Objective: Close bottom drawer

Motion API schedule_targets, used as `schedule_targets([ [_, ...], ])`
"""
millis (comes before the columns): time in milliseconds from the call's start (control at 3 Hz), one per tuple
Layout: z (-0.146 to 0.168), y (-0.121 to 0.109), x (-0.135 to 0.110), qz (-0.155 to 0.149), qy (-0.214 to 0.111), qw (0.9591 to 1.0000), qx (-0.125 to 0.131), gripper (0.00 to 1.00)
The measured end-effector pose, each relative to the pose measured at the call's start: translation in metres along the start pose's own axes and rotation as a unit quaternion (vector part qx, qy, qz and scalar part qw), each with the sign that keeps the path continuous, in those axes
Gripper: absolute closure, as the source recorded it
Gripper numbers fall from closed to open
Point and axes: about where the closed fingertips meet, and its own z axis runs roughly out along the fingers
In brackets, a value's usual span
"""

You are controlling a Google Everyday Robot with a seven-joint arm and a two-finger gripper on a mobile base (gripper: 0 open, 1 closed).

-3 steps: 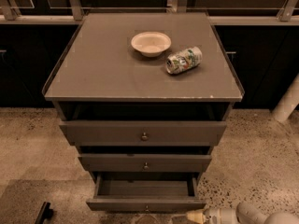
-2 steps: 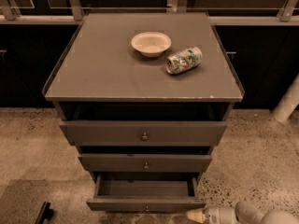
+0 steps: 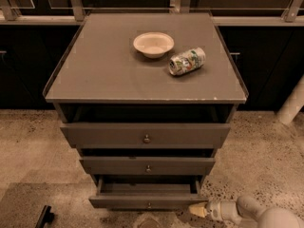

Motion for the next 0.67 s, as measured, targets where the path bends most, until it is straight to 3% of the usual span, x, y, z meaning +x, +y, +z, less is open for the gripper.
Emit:
schedule_targets([
  [667,0.001,-0.008,-0.038,-0.05,-0.008,0.9983,0.028,1.0],
])
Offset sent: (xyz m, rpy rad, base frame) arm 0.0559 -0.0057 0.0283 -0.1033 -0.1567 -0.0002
